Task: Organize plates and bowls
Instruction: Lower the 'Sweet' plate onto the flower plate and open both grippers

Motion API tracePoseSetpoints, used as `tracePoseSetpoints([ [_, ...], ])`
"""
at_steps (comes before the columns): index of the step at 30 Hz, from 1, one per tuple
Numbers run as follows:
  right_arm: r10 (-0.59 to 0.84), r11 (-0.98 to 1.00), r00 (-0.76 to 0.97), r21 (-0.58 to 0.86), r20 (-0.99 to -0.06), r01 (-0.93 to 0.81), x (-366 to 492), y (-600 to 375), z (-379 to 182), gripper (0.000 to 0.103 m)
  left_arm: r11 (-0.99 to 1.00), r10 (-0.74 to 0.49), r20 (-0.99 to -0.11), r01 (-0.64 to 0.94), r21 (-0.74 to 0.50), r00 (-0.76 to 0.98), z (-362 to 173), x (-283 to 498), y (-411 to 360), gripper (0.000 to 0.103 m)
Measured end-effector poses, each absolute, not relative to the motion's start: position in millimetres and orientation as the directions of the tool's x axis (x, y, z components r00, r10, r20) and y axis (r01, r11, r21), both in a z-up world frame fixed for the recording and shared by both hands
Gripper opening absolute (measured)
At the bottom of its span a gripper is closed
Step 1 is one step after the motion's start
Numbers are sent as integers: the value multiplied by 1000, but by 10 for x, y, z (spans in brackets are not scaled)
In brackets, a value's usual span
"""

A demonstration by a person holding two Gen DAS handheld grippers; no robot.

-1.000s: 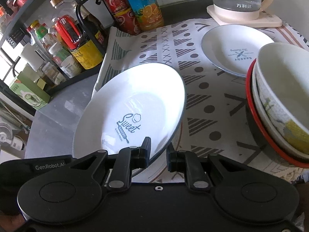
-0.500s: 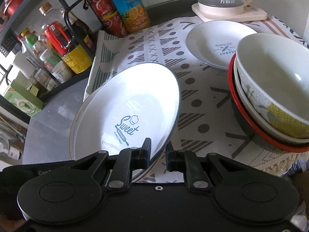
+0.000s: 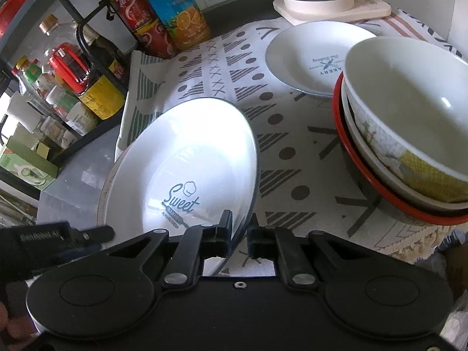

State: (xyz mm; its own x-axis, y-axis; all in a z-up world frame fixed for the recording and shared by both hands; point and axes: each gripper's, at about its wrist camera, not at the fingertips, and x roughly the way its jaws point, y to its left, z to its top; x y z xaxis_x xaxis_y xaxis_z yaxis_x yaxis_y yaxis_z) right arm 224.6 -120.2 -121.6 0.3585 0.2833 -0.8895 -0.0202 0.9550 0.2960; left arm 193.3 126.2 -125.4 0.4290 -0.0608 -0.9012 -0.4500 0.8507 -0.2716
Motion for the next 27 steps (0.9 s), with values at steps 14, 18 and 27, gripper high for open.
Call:
tracePoseSetpoints([
  [14, 284, 955, 335, 298, -899, -10, 2351, -1175, -1306, 10, 841, -63, -907, -466, -273, 417, -1517, 2110, 1437, 27],
  [18, 290, 953, 323, 302, -901, -14, 2373, -1149, -1335, 11, 837, -67, -899, -466, -286, 432, -1520, 2113, 1484, 22],
  [27, 290, 956, 281, 288, -915, -49, 2396, -1085, -1413, 16, 842, -68, -904, -462, -280, 423, -1488, 2170, 1558, 13],
])
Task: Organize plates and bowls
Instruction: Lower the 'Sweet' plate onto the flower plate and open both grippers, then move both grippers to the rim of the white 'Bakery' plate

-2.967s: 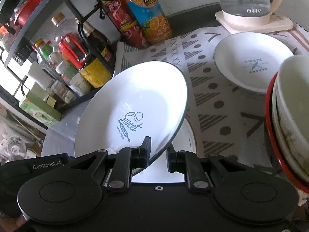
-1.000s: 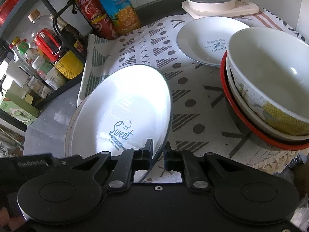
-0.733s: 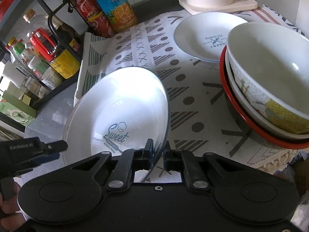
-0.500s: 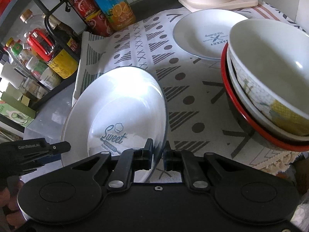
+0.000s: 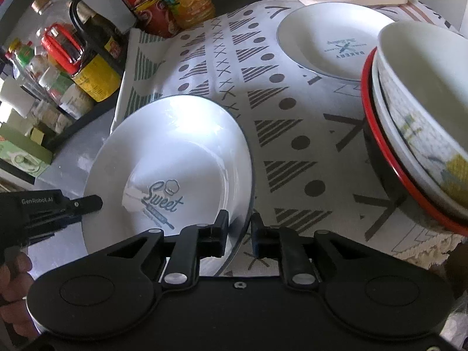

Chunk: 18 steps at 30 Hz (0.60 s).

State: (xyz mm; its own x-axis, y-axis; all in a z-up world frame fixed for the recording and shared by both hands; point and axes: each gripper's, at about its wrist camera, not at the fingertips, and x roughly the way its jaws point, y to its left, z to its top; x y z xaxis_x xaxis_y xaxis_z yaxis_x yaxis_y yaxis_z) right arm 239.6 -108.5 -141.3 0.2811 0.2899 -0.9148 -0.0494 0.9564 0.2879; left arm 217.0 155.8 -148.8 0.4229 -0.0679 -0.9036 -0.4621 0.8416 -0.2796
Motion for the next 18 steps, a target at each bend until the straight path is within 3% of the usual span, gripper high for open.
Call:
tracePoseSetpoints([
  [6, 330, 944, 289, 318, -898, -89, 2411, -1156, -1236, 23, 880, -65, -916, -411, -240, 397, -1378, 2273, 1517, 19],
  [8, 339, 941, 305, 324, -890, -101, 2437, -1189, -1147, 24, 890, -63, -911, -389, -236, 407, -1320, 2318, 1491, 32],
  [10, 340, 940, 328, 325, -881, -99, 2482, -1233, -1060, 28, 894, -62, -906, -380, -238, 420, -1254, 2378, 1469, 51],
  [13, 340, 940, 363, 329, -867, -95, 2567, -1280, -936, 36, 899, -67, -893, -362, -247, 444, -1160, 2501, 1445, 62],
  [15, 336, 941, 384, 327, -860, -91, 2626, -1314, -871, 49, 905, -70, -889, -345, -247, 453, -1112, 2606, 1417, 65],
  [18, 331, 941, 408, 327, -851, -80, 2750, -1348, -815, 53, 915, -94, -882, -308, -259, 462, -1089, 2790, 1350, 66],
])
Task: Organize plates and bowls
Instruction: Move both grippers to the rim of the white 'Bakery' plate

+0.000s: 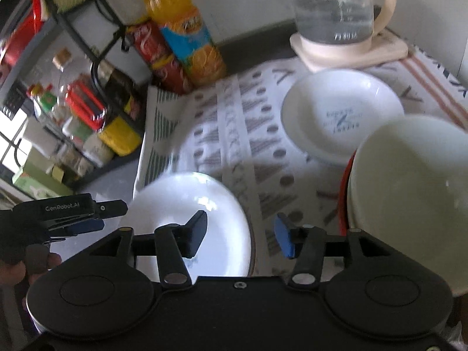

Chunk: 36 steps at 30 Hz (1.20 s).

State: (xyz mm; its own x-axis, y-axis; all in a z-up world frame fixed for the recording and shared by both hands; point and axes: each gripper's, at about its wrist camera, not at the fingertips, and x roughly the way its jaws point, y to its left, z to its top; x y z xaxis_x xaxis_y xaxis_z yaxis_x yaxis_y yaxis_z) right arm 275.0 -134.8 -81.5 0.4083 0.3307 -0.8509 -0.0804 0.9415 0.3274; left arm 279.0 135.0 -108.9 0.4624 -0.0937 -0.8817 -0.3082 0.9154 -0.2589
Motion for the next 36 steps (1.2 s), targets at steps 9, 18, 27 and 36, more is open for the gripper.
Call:
tracePoseSetpoints([
  [9, 242, 954, 522, 297, -818, 23, 3048, -1633, -593, 66, 933, -188, -859, -185, -307, 476, -1006, 3296, 958, 73],
  [18, 169, 953, 568, 281, -806, 116, 3201, -2028, -441, 78, 942, -247, -862, -100, -321, 443, -1004, 3600, 457, 79],
  [27, 157, 950, 546, 277, -823, 145, 3347, -2458, -472, 80, 940, -245, -882, -125, -318, 402, -1112, 3783, 87, 79],
  [36, 188, 945, 465, 288, -865, 155, 3616, -2885, -645, 79, 916, -245, -894, -214, -341, 374, -1313, 3885, -196, 79],
])
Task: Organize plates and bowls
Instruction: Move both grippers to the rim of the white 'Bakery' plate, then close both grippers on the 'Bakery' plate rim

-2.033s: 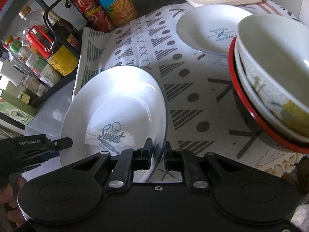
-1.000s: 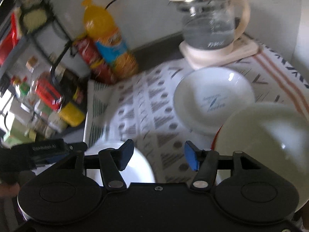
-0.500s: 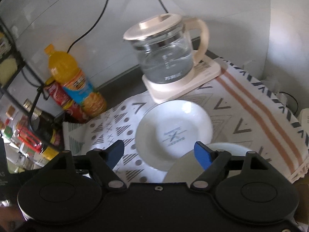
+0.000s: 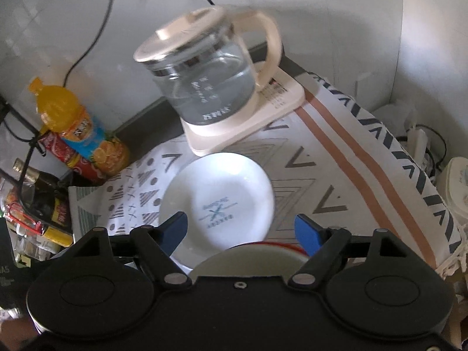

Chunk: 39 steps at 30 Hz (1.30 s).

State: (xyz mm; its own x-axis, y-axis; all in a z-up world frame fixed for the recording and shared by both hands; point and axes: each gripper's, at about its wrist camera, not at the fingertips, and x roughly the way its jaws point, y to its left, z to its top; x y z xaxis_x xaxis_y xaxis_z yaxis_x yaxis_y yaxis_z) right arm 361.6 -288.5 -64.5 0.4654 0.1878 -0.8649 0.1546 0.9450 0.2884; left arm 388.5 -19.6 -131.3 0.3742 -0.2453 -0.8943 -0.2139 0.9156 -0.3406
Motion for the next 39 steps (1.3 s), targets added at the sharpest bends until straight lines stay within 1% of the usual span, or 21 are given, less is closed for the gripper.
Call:
tracePoseSetpoints([
  [2, 202, 941, 441, 298, -874, 158, 3685, -2979, -706, 78, 909, -240, -896, -238, -342, 373, -1351, 3888, -241, 79],
  [7, 244, 932, 384, 325, -890, 161, 3847, -3154, -873, 73, 884, -247, -891, -289, -368, 380, -1475, 3883, -320, 77],
  [11, 298, 918, 331, 364, -895, 158, 3977, -3246, -1020, 66, 839, -264, -882, -357, -410, 390, -1595, 3863, -317, 73],
  [15, 337, 907, 278, 389, -900, 160, 4118, -3342, -1168, 56, 798, -278, -873, -410, -442, 401, -1699, 3845, -332, 61],
  [16, 351, 904, 263, 399, -899, 156, 4152, -3359, -1200, 54, 789, -279, -873, -422, -446, 400, -1725, 3840, -335, 55],
  [18, 376, 898, 233, 415, -897, 147, 4220, -3382, -1280, 48, 767, -286, -872, -450, -457, 397, -1784, 3826, -351, 49],
  [20, 392, 894, 202, 424, -897, 145, 4294, -3401, -1375, 45, 744, -294, -870, -476, -468, 396, -1826, 3802, -361, 41],
  [23, 425, 885, 152, 445, -892, 135, 4382, -3407, -1519, 40, 719, -297, -867, -504, -479, 400, -1869, 3780, -386, 35],
  [29, 463, 879, 72, 468, -884, 94, 4515, -3409, -1757, 35, 692, -300, -858, -523, -497, 418, -1907, 3818, -430, 23],
  [33, 488, 869, 37, 489, -872, 80, 4573, -3432, -1871, 28, 680, -301, -856, -535, -501, 420, -1947, 3891, -442, 15],
  [36, 508, 859, 20, 508, -861, 60, 4609, -3430, -1934, 23, 669, -314, -853, -540, -511, 417, -1967, 3953, -432, 14],
  [38, 522, 851, 18, 522, -853, 53, 4631, -3422, -1949, 22, 664, -325, -852, -542, -514, 410, -1970, 3983, -415, 14],
  [39, 524, 850, 15, 525, -851, 46, 4641, -3418, -1952, 20, 663, -329, -852, -542, -516, 408, -1968, 3982, -402, 14],
])
